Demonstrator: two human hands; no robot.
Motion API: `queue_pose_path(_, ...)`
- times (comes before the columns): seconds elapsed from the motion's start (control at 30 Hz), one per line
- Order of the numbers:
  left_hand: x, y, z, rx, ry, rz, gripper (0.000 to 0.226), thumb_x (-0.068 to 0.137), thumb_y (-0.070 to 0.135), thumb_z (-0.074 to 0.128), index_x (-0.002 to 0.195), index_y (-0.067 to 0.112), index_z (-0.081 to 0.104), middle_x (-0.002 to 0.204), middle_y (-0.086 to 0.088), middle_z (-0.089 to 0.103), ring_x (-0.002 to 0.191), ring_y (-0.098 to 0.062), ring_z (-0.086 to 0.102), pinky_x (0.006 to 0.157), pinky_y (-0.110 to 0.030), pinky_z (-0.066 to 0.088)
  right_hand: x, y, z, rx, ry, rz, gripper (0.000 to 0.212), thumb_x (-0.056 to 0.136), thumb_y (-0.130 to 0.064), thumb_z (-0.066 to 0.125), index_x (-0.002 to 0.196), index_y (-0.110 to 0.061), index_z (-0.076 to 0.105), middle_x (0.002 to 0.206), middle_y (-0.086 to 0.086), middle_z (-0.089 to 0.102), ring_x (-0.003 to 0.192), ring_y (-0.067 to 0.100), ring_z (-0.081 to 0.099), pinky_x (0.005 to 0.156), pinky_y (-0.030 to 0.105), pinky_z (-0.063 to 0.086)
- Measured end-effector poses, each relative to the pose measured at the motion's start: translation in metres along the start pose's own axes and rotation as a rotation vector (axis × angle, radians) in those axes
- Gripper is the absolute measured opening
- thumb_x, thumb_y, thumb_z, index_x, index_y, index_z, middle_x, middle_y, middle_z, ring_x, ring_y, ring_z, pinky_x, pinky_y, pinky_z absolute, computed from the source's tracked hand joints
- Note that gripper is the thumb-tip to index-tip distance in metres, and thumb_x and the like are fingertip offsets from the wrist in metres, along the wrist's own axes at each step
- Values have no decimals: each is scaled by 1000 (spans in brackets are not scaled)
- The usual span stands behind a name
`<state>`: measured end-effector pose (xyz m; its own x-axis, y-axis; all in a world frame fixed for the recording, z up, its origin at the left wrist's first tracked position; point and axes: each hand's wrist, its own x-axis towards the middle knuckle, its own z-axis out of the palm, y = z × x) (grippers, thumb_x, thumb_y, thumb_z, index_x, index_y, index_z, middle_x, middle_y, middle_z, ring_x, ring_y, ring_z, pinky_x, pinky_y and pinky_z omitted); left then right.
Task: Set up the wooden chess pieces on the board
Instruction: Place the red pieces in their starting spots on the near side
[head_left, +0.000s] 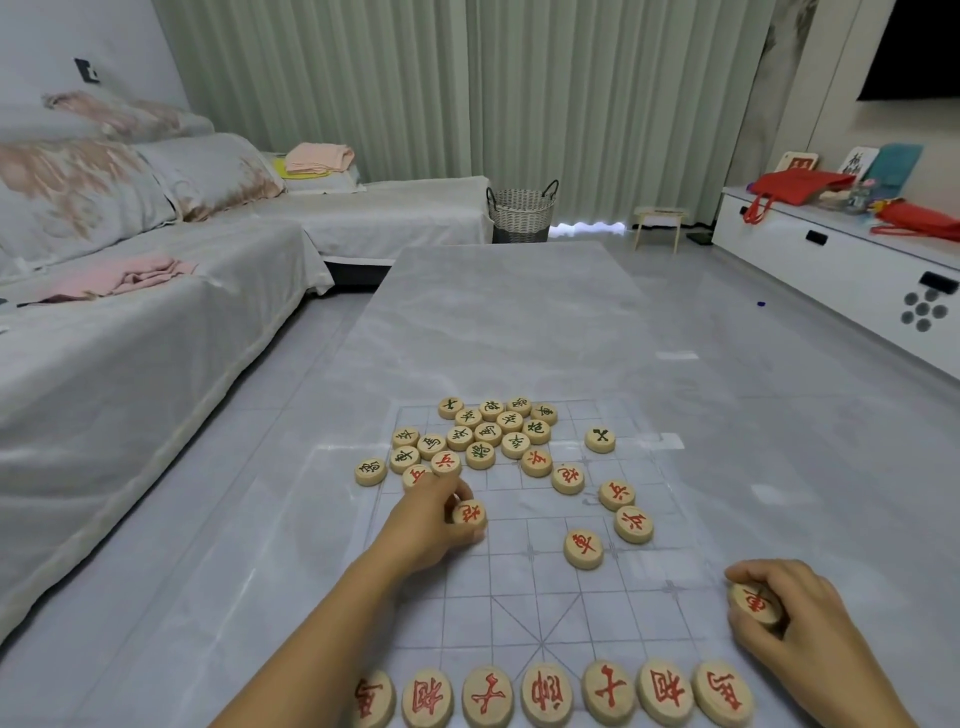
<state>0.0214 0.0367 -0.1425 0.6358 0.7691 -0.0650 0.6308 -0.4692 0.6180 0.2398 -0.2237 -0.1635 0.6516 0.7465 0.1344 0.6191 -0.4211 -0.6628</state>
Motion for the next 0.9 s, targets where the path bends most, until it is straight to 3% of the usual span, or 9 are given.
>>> queue_pose_path(0.17, -4, -2, -7, 56, -117, 20, 39, 76, 25, 72, 111, 27, 53, 113, 1, 45, 95, -15, 49, 79, -22, 42, -1, -1, -2, -39, -13, -1, 33, 76, -8, 69, 93, -32, 55, 96, -9, 51, 97, 16, 44, 77, 29, 36)
queue_pose_path(0.27, -5, 10, -4, 156, -30, 22, 52, 75, 33, 71, 121, 22, 50, 119, 0, 43, 109, -19, 47, 92, -31, 45, -1, -2, -2, -39, -16, 9, 32, 78, -9, 67, 94, -33, 54, 97, -10, 50, 97, 14, 43, 77, 29, 35)
queue_pose_path(0.37, -5, 39, 11, 158, 49, 192, 47, 80, 32, 66, 123, 21, 51, 129, -2, 47, 119, -20, 43, 99, -35, 40, -2, -3, -2, -24, -17, 20, 31, 79, -10, 66, 94, -34, 53, 98, -13, 50, 98, 12, 42, 77, 28, 36)
queue_pose_path(0.47, -5, 70, 33, 343, -142, 415, 47, 86, 26, 58, 131, 25, 46, 139, 1, 43, 123, -21, 37, 103, -36, 32, -3, -3, -2, -6, 4, 5, 29, 79, -10, 66, 92, -34, 55, 96, -19, 49, 97, 11, 43, 78, 28, 37)
queue_pose_path(0.57, -5, 82, 46, 471, -212, 511, 31, 90, 26, 50, 120, 21, 55, 122, -4, 55, 111, -25, 45, 91, -36, 37, -3, -3, -3, -4, 3, 12, 28, 79, -10, 65, 93, -32, 54, 96, -16, 50, 98, 12, 43, 78, 26, 36)
queue_pose_path(0.67, -15, 74, 26, 293, -93, 436, 22, 87, 29, 52, 105, 18, 60, 104, -3, 59, 93, -19, 54, 81, -30, 43, -3, -3, -4, -12, 3, 10, 28, 80, -9, 64, 95, -30, 54, 99, -9, 51, 100, 14, 43, 79, 26, 37)
queue_pose_path(0.77, -40, 41, -19, 50, 92, 291, 15, 81, 25, 65, 91, 17, 58, 90, 3, 55, 74, -10, 52, 69, -26, 44, -5, -5, -5, -29, -9, -4, 26, 81, -8, 63, 99, -26, 58, 101, -7, 50, 101, 14, 43, 81, 26, 36)
queue_pose_path(0.9, -99, -22, -55, 133, 215, -8, 17, 78, 28, 69, 87, 19, 58, 86, 7, 51, 75, -9, 53, 65, -24, 41, -11, -4, -15, -54, -101, -46, 29, 82, -6, 61, 105, -23, 60, 109, -9, 51, 103, 14, 45, 84, 24, 33)
